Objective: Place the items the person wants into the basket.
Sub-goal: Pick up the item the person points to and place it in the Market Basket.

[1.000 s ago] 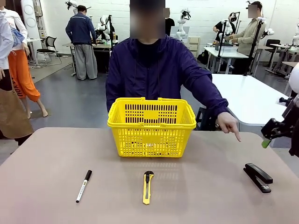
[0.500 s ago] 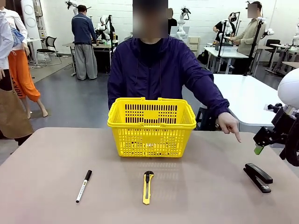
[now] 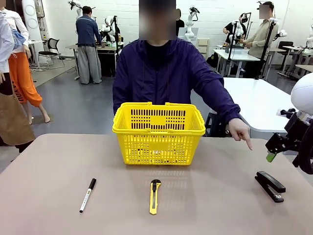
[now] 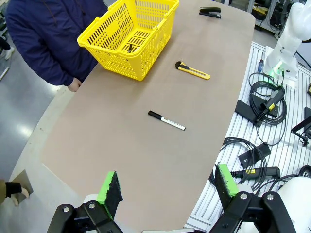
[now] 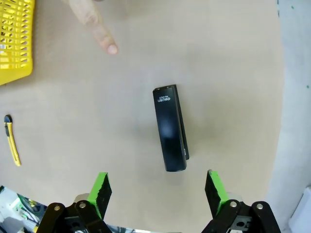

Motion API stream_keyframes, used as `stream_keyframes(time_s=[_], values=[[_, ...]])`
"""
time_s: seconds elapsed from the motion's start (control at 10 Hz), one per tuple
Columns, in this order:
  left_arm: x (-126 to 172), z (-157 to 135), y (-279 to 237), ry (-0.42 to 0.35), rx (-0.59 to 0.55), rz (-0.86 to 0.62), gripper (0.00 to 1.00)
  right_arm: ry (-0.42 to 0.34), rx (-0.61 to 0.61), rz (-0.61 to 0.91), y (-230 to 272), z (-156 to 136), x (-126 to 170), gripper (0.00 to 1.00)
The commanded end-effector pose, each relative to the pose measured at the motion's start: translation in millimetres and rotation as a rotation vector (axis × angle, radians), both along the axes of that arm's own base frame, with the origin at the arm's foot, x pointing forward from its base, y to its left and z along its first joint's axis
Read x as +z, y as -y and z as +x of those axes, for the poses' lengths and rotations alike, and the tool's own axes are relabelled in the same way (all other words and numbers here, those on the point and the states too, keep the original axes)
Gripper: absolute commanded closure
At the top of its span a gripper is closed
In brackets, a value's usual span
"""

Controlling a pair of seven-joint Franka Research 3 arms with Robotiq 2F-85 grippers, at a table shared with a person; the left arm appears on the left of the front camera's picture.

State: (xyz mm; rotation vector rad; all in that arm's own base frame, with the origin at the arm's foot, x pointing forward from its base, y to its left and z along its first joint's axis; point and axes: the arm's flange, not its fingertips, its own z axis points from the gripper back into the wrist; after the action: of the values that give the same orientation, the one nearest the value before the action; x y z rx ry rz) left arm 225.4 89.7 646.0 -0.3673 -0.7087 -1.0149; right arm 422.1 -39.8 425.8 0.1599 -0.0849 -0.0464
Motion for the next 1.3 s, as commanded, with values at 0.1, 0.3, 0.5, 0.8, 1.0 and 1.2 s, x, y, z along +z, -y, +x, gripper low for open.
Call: stream_keyframes(time_s=[0.1, 0.3, 0.5, 0.8, 1.0, 1.2], values=[[2, -1, -1, -0.003, -0.009, -0.012, 0.00, -0.008, -0.004, -0.001, -2, -1, 1, 0.00], [2, -1, -1, -0.003, -0.009, -0.012, 0.00, -0.033, 0.024, -0.017, -2, 12, -12, 0.00], [2, -1, -1, -0.003, -0.009, -0.012, 0.00, -0.079, 0.016, -0.076, -12, 30, -32, 0.00], [2, -1, -1, -0.003, -0.009, -0.012, 0.00, -0.123, 0.018, -0.141, -19, 47, -58, 0.00], [2, -1, -1, -0.003, -0.009, -0.012, 0.00, -0.145, 0.030, -0.164, -21, 56, -73, 0.00], [2, -1, -1, -0.003, -0.009, -0.012, 0.00, -0.167, 0.037, -0.186, -24, 61, -87, 0.00]])
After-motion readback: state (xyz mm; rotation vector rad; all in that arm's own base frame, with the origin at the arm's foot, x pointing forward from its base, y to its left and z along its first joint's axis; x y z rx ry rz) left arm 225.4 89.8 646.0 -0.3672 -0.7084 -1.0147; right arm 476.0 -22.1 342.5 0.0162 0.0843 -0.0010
